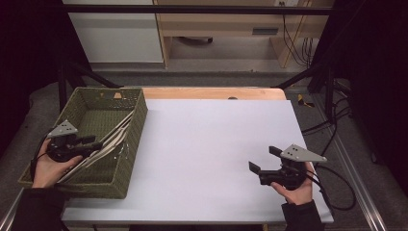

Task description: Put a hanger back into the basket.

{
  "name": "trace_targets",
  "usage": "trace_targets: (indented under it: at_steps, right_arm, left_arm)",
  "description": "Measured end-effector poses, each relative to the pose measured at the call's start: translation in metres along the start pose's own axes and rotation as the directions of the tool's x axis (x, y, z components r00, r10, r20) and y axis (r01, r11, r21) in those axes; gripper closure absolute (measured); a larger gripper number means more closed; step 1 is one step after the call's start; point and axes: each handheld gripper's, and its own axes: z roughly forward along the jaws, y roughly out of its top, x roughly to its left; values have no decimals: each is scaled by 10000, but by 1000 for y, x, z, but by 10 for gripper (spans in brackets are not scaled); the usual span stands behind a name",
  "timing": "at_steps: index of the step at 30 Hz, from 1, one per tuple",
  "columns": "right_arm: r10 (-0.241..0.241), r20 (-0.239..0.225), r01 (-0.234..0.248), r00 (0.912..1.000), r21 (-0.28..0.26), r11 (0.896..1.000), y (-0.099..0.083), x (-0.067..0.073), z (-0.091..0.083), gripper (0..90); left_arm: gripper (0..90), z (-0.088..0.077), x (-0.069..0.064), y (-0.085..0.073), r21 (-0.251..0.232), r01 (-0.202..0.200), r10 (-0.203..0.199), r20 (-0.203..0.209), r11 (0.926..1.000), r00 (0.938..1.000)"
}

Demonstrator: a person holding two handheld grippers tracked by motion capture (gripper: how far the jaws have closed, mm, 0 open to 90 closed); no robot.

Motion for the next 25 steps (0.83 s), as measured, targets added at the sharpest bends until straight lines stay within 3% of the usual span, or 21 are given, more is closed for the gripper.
trace_targets:
  at_steps: [1,4,8,13,15,17,21,23,25]
  right_arm:
    - [2,4,-2,10000,-12,10000,0,0,0,80]
    - [75,42,-75,10000,-79,9999,0,0,-1,78]
    - [102,47,-101,9999,-170,9998,1,0,-2,74]
    - [64,32,-63,10000,-192,9998,1,-1,-5,71]
    - [112,79,-110,9999,-247,9996,1,-1,-6,71]
    - [120,98,-117,9999,-268,9996,1,-2,-7,70]
    - [59,115,-56,9999,-283,9996,1,-3,-9,70]
    - [107,134,-102,9999,-317,9994,1,-3,-10,69]
    - [103,169,-97,9998,-319,9994,0,-4,-10,70]
  left_arm:
    - [500,-4,-1,2,-92,-72,72,-26,9999,10000]
    - [417,-16,-8,8,-1026,181,-188,-60,9946,9998]
    - [287,-29,-25,17,-2178,442,-434,85,9750,9990]
    - [141,-34,-52,25,-2986,567,-503,290,9527,9983]
    - [98,-34,-64,26,-3081,573,-468,412,9496,9981]
    - [77,-32,-75,26,-3348,715,-584,489,9396,9971]
    - [63,-24,-91,23,-3343,856,-643,744,9386,9952]
    - [62,-21,-98,22,-3465,1058,-785,918,9321,9927]
    - [62,-17,-102,19,-3493,1029,-738,957,9313,9927]
